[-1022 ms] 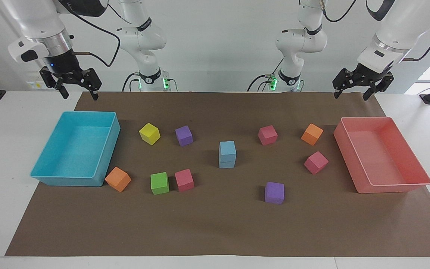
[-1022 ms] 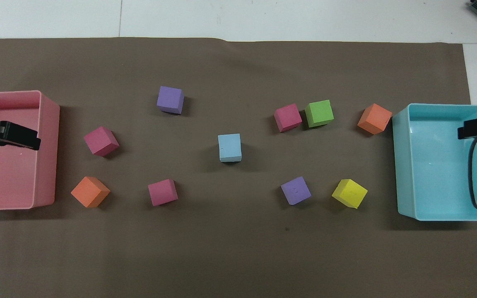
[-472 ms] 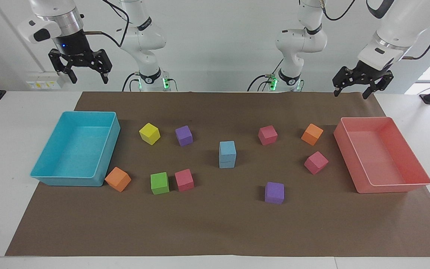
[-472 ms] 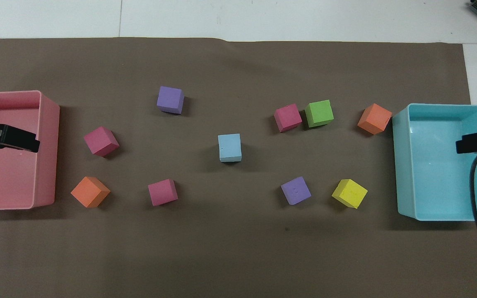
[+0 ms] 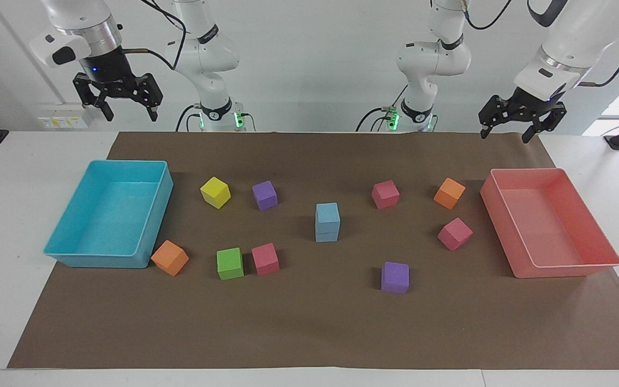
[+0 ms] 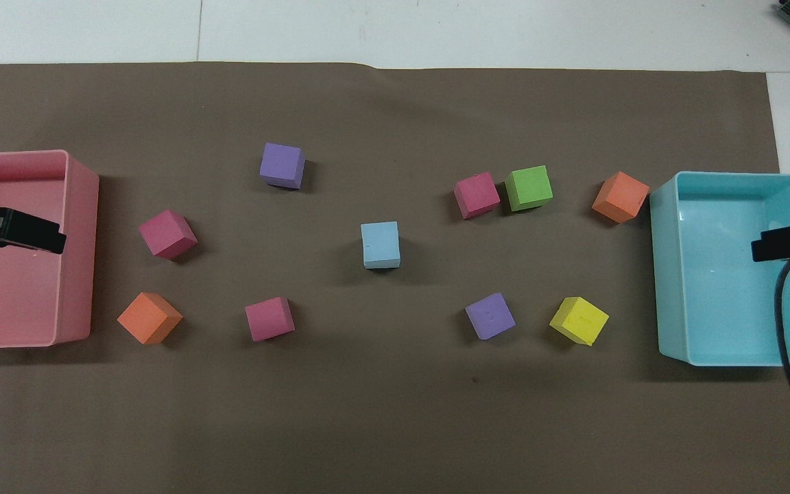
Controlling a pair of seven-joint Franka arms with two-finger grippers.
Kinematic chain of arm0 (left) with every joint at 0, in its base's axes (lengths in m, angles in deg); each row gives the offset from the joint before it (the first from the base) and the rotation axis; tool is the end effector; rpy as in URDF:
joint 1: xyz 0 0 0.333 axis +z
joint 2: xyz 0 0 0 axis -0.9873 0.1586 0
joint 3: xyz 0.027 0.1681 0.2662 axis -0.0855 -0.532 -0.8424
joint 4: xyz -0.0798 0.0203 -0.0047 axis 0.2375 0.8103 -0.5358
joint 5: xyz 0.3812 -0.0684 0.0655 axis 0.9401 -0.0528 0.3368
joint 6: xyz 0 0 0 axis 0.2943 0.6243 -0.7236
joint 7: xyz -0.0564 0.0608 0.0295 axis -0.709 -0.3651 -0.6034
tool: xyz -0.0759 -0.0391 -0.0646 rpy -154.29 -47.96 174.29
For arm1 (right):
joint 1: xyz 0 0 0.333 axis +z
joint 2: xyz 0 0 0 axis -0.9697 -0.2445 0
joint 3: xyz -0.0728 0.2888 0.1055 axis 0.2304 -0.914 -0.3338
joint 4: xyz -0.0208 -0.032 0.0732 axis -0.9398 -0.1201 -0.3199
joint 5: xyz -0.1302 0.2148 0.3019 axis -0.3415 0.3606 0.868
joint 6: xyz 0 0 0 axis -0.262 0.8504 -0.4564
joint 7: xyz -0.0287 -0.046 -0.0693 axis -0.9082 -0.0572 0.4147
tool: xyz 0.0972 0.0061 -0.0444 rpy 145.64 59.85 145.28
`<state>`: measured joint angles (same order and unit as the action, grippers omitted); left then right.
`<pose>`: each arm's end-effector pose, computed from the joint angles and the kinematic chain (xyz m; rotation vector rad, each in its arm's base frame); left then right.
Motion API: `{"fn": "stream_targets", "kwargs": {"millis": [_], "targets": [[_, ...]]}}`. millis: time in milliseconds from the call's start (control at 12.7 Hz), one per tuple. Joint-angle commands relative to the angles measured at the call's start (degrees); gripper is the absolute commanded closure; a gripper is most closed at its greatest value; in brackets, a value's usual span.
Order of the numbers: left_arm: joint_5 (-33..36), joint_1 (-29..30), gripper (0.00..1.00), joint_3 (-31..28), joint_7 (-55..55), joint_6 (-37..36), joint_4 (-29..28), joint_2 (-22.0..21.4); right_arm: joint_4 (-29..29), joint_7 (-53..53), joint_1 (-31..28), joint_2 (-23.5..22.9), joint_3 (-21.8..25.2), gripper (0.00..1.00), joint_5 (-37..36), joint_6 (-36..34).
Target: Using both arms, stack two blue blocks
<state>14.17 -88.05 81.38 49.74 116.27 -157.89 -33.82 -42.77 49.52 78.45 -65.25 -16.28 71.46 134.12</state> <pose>0.5364 -0.0460 0.6480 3.1025 -0.2908 -0.0479 0.5153 -0.0137 0.6772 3.1174 0.0040 0.0361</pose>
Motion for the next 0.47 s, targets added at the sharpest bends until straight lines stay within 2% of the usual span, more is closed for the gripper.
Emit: {"fn": "stream_targets", "kwargs": {"millis": [0,393], "targets": [[-0.65,0.68,0.0,0.16,1.08,1.16,-1.86,-1.42,-0.45,-0.65,-0.75,0.82,-0.48,0.0,1.32,0.29],[-0.65,0.68,0.0,0.16,1.08,1.16,-1.95,-1.42,-0.8,-0.65,-0.75,1.17,-0.48,0.0,1.41,-0.15]]}}
